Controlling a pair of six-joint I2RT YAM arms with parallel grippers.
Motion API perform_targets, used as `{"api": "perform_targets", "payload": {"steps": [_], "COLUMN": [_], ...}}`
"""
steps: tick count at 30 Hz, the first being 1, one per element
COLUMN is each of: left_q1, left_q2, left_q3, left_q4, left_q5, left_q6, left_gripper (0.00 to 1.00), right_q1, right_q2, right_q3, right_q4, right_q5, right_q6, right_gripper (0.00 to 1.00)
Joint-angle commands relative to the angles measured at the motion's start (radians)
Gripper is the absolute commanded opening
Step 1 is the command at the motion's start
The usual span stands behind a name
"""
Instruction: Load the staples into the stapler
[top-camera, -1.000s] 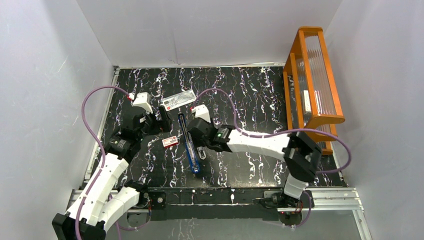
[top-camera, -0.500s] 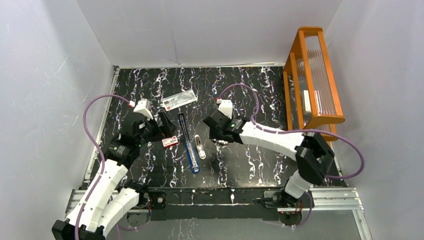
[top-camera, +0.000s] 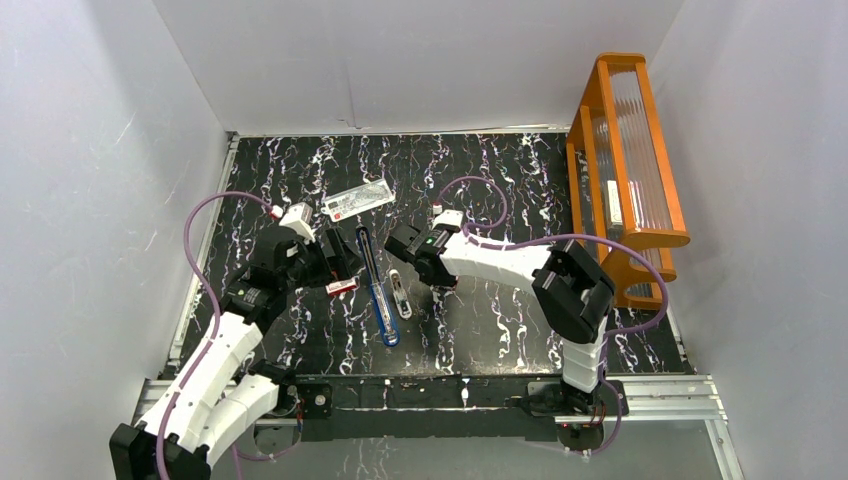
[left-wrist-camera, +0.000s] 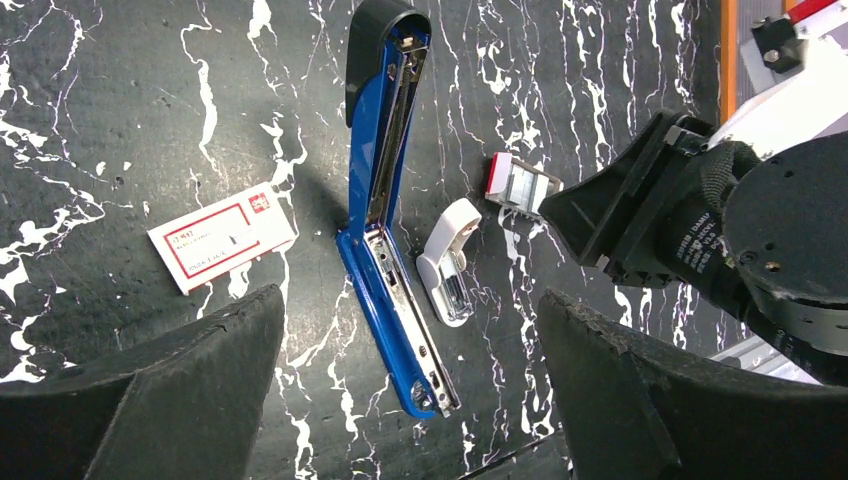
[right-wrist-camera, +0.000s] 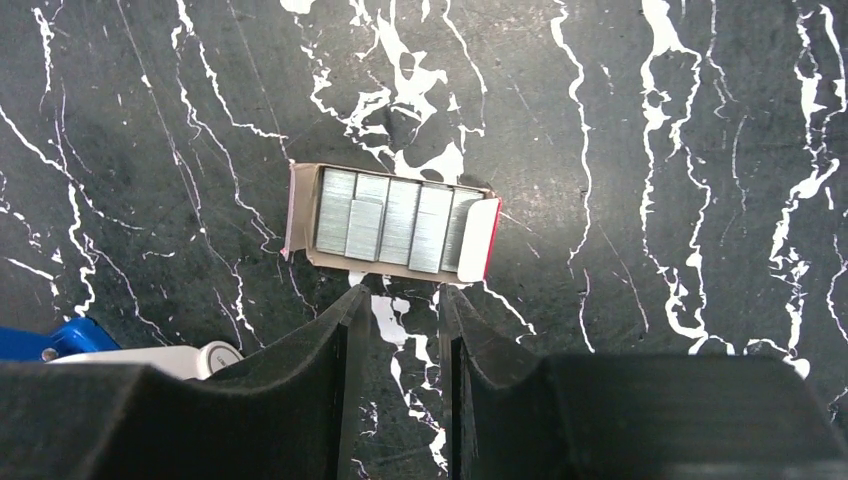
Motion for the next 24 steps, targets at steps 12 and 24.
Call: {"api": "perform_targets", "payload": {"steps": [12, 24], "left_q1": [0.002, 0.001], "left_q2": [0.012, 0.034], "left_q3": [-0.009, -0.015], "left_q4": [0.055, 0.054], "left_q5": [0.07, 0.076], "left_q6": [0.005, 0.007], "left_gripper": [0.93, 0.93], "right_q1": [-0.049, -0.085], "right_q2": [-0.001, 0.015], "right_q3": [0.02, -0.019], "right_q4": [0.053, 0.083], "right_q5": [0.036, -0.008], "right_q6": [-0.027, -0.043], "right_gripper": [0.23, 0.27]}}
